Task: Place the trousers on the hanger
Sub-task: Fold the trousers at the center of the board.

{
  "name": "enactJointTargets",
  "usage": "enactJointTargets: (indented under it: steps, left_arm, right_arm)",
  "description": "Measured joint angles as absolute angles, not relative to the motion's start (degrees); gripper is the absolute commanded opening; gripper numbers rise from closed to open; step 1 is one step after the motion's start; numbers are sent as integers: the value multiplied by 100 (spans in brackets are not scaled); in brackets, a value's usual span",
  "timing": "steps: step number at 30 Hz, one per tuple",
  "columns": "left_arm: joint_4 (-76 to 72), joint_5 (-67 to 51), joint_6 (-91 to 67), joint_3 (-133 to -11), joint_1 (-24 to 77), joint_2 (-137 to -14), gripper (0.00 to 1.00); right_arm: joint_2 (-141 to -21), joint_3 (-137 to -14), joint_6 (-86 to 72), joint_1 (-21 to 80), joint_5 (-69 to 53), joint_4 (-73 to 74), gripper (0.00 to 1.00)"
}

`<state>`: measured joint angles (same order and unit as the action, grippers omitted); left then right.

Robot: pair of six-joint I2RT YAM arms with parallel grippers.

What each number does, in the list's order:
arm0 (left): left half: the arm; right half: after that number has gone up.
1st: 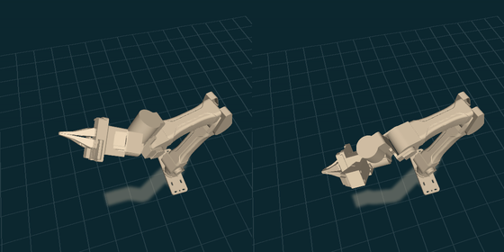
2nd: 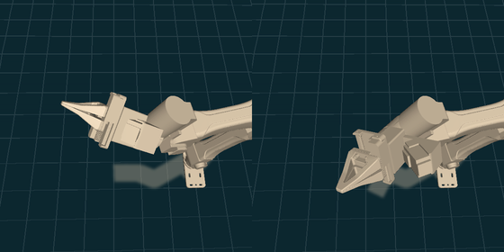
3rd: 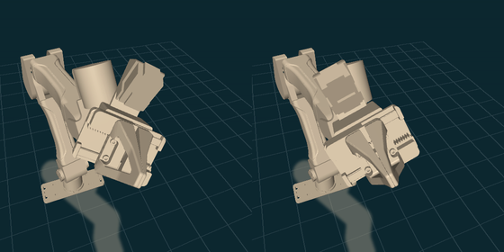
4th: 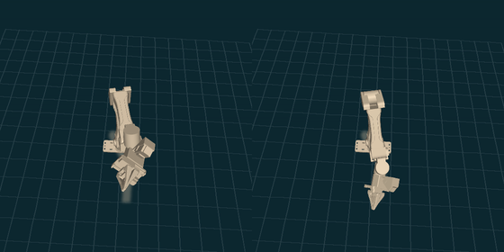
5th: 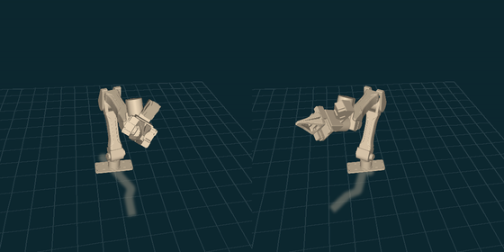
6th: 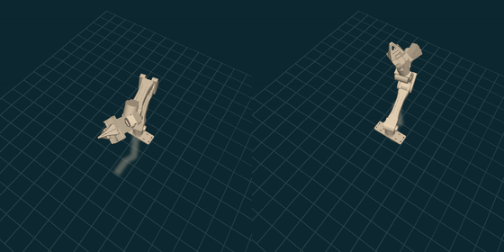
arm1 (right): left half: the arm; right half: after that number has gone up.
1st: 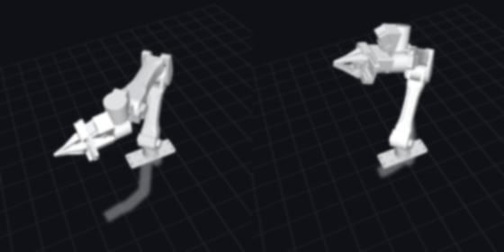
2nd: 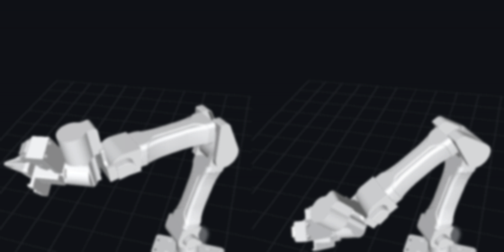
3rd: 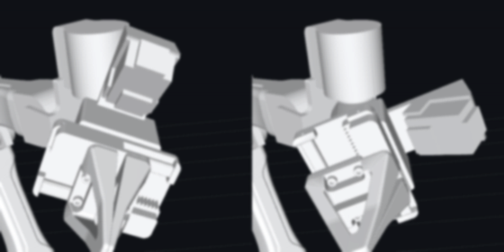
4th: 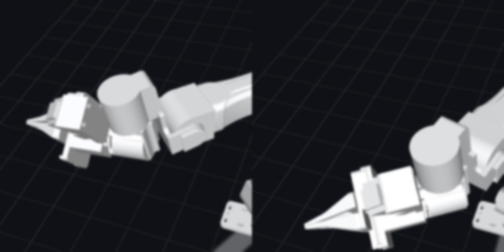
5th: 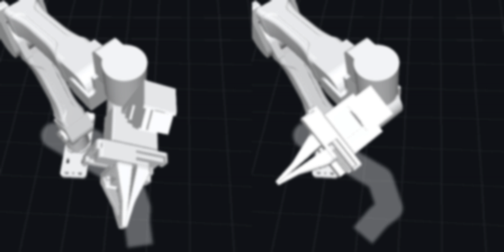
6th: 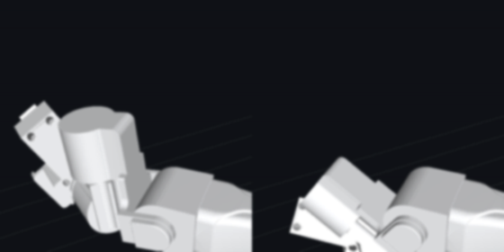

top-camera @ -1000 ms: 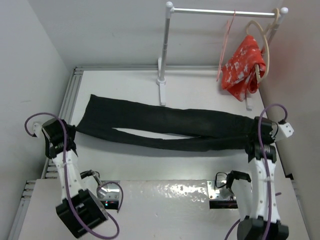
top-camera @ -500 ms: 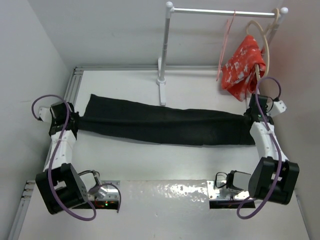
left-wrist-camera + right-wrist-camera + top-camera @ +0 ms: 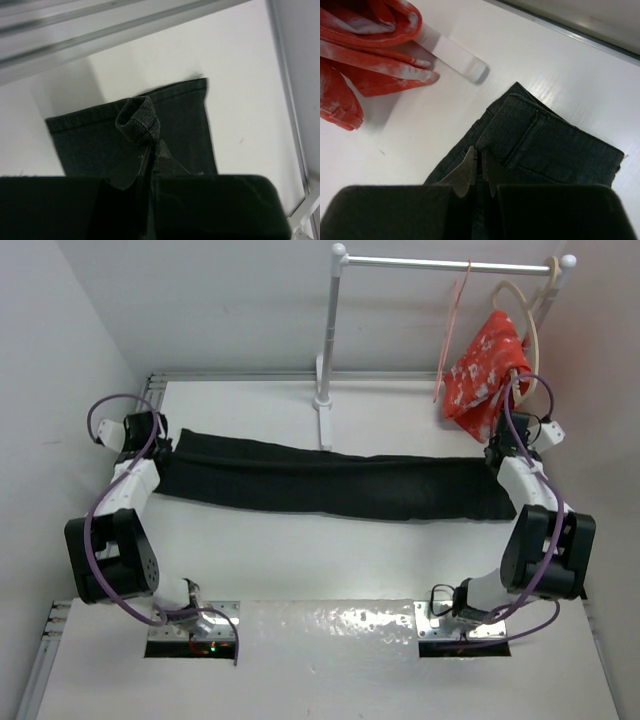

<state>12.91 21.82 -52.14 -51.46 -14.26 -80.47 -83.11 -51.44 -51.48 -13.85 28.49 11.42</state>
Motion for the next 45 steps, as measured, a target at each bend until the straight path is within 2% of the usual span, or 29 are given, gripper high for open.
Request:
enactJointTargets:
  steps: [7, 13, 17, 26, 27, 29, 30, 31, 33, 35, 39, 41, 42, 43, 44, 45]
  left_arm:
    - [1334, 2641, -4838, -6484, -1035, -9148, 0]
    - [1498, 2755, -4491, -7054, -1011, -10114, 0]
    - [1712, 2746, -4311, -7505, -1009, -10818, 0]
    - [1822, 2770, -4027, -8125, -930, -11174, 1]
    - [1813, 2779, -4007, -8208, -919, -11218, 3]
    - [1804, 2786, -3962, -8296, -915, -11264, 19]
    - [1798, 2805, -3933, -8296, -915, -11268, 33]
    - [1787, 2823, -3868, -8296, -917, -11273, 39]
    - [1776, 2860, -3793, -8296, -937, -11273, 50]
    - [1776, 2930, -3734, -8296, -945, -11273, 52]
    - [1855, 3081, -3588, -8272, -947, -11177, 52]
    - [1896, 3100, -3542, -8101, -947, -10934, 47]
    - [1892, 3094, -3540, -7911, -947, -10722, 44]
    - [1911, 3085, -3542, -7712, -947, -10495, 42]
    - [1922, 3061, -3548, -7465, -947, -10239, 40]
    - [1922, 3022, -3570, -7194, -947, -9963, 30]
  right_arm:
    - [-9153, -5570, -4987, -1382, 2814, 825, 0]
    - [-9708, -5813, -4950, -1374, 2639, 591, 4]
    - [-10033, -5992, -4952, -1369, 2620, 528, 2]
    - [-10285, -6591, -4928, -1341, 2609, 550, 4]
    - [-10300, -6624, -4928, -1337, 2596, 523, 8]
    - [-10318, -6624, -4980, -1334, 2556, 473, 38]
    - [-10318, -6608, -4993, -1339, 2561, 421, 51]
    - [-10315, -6580, -4987, -1352, 2543, 331, 60]
    - [-10283, -6495, -4991, -1378, 2484, 191, 66]
    - [-10171, -6309, -5013, -1389, 2390, 113, 76]
    - [-9413, -5483, -5166, -1411, 2038, -45, 83]
    - [-8962, -5087, -5266, -1411, 1824, -174, 80]
    - [-8768, -4923, -5304, -1411, 1699, -226, 69]
    - [-8532, -4711, -5358, -1411, 1564, -322, 55]
    - [-8305, -4482, -5406, -1411, 1415, -447, 18]
    - [-8071, -4250, -5452, -1411, 1278, -530, 6]
